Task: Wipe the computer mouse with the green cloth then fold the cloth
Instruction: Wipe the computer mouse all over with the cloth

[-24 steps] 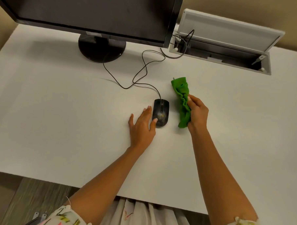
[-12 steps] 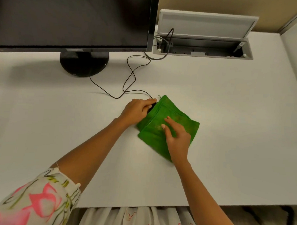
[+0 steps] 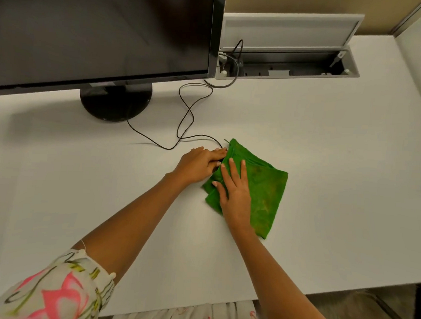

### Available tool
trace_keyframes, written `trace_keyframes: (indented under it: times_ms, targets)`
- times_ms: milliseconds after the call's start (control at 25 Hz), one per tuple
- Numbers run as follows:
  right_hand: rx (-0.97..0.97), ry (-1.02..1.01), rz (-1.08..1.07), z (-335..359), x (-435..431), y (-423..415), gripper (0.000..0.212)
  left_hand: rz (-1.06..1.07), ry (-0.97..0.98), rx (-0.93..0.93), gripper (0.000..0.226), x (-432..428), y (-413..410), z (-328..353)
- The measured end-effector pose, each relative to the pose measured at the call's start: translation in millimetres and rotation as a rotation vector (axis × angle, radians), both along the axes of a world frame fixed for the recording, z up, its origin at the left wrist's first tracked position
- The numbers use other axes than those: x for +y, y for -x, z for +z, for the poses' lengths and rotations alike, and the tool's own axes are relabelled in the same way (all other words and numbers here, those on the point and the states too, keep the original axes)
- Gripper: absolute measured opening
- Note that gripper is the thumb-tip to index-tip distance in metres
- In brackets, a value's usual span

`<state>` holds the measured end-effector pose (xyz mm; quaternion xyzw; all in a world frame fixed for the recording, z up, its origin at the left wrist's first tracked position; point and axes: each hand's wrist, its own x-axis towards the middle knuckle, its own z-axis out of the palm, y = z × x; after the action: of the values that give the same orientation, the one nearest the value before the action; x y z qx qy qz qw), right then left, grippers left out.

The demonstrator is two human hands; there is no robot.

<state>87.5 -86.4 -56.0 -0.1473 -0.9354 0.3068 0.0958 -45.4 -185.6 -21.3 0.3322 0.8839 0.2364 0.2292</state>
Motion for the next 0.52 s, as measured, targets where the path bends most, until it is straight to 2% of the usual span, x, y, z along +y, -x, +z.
trace_keyframes:
  times_ms: [280, 360, 520]
  targets:
    - [0.106, -0.188, 0.148, -8.2, 11.3, -7.3, 0.042, 0.024, -0.015, 0.019, 0.037, -0.4, 0.9, 0.2]
    - [0.128, -0.142, 0.125, -8.2, 12.2, -10.5, 0.042, 0.032, -0.007, 0.002, 0.037, 0.1, 0.2, -0.1]
    - [0.177, 0.113, -0.022, -4.2, 8.2, -11.8, 0.039, 0.047, 0.046, -0.068, 0.042, -0.2, 3.0, -5.2]
